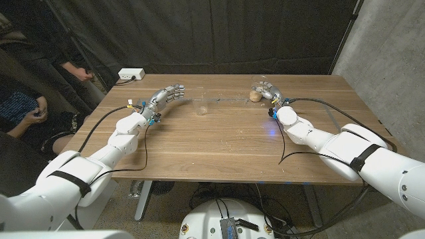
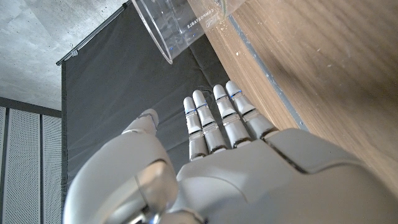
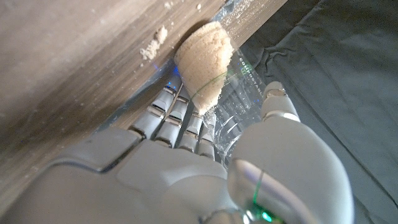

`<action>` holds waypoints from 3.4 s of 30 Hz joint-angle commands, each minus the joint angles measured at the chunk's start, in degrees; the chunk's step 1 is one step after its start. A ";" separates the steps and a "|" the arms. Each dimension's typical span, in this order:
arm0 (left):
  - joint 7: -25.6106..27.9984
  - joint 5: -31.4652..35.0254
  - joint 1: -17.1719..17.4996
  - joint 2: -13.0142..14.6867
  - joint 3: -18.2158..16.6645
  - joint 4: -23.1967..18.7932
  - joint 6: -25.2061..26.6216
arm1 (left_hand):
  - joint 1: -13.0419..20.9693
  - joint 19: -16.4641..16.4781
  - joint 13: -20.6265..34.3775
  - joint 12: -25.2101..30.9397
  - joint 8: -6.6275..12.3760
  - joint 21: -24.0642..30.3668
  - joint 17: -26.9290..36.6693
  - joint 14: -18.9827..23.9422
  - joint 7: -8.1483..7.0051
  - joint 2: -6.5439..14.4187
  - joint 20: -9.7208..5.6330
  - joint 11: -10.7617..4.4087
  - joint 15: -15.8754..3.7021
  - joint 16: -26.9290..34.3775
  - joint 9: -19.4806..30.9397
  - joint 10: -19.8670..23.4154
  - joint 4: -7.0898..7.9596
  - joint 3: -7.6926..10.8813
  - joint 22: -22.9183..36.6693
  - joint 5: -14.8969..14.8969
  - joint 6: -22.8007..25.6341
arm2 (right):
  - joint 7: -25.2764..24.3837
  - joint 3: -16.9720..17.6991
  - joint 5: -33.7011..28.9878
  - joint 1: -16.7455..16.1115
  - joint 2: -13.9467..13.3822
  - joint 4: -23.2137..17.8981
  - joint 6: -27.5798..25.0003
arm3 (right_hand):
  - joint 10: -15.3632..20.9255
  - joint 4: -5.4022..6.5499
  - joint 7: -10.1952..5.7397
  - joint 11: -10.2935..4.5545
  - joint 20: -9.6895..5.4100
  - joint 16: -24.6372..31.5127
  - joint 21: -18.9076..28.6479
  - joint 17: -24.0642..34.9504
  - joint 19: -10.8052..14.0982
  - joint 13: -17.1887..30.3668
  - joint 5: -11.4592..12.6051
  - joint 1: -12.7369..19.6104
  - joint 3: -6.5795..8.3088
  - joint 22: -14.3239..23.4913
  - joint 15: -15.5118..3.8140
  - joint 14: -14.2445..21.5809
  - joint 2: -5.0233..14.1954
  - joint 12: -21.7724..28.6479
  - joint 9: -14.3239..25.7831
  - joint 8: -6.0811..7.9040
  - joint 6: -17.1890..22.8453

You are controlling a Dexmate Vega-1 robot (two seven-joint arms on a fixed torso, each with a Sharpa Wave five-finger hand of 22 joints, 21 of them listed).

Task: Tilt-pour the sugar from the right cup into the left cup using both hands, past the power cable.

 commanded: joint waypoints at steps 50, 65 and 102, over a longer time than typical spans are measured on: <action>0.82 3.00 3.61 4.12 0.92 -3.96 -4.57 | 0.28 -0.26 0.52 -1.25 -2.00 -1.08 0.32 -3.33 -1.01 -7.11 0.07 -0.03 -5.39 -1.26 0.15 -4.47 -3.12 -1.48 0.02 0.84 -4.92 | -3.64 2.46 -6.04 -1.47 -5.60 1.17 20.95 | 2.49 1.12 -0.56 -0.55 -7.59 1.07 1.68 3.12 1.60 3.91 -0.15 2.97 -1.70 0.99 -10.64 2.78 0.57 4.19 2.53 3.95 3.48; 5.84 7.55 6.23 7.97 1.75 -7.51 -6.69 | -1.11 -2.49 0.89 -3.54 -5.53 -2.91 0.73 -9.98 -1.89 -11.18 1.67 -0.32 -4.76 -2.13 0.74 -11.26 -3.66 -4.23 -0.03 3.89 -15.11 | -4.26 2.38 -8.12 -1.60 -6.56 0.77 23.31 | 2.90 1.25 -0.70 -0.71 -7.63 0.72 1.90 3.34 1.60 4.51 -0.21 3.10 -1.96 1.12 -10.66 3.33 0.62 4.86 2.97 4.77 4.34; 13.79 21.87 1.53 10.15 8.73 -3.05 -12.28 | 0.83 -6.52 1.43 -5.60 -9.65 -6.54 0.85 -19.93 -2.86 -14.59 2.33 -0.17 -3.18 -2.25 2.94 -23.46 -8.13 -11.64 -0.03 6.36 -31.32 | -6.41 3.67 -13.02 -1.95 -8.52 -1.45 27.29 | 3.62 1.49 -0.61 -0.98 -7.80 0.02 2.43 3.89 1.74 5.63 -0.29 3.28 -2.48 1.38 -10.68 4.50 0.84 6.02 3.68 5.87 5.03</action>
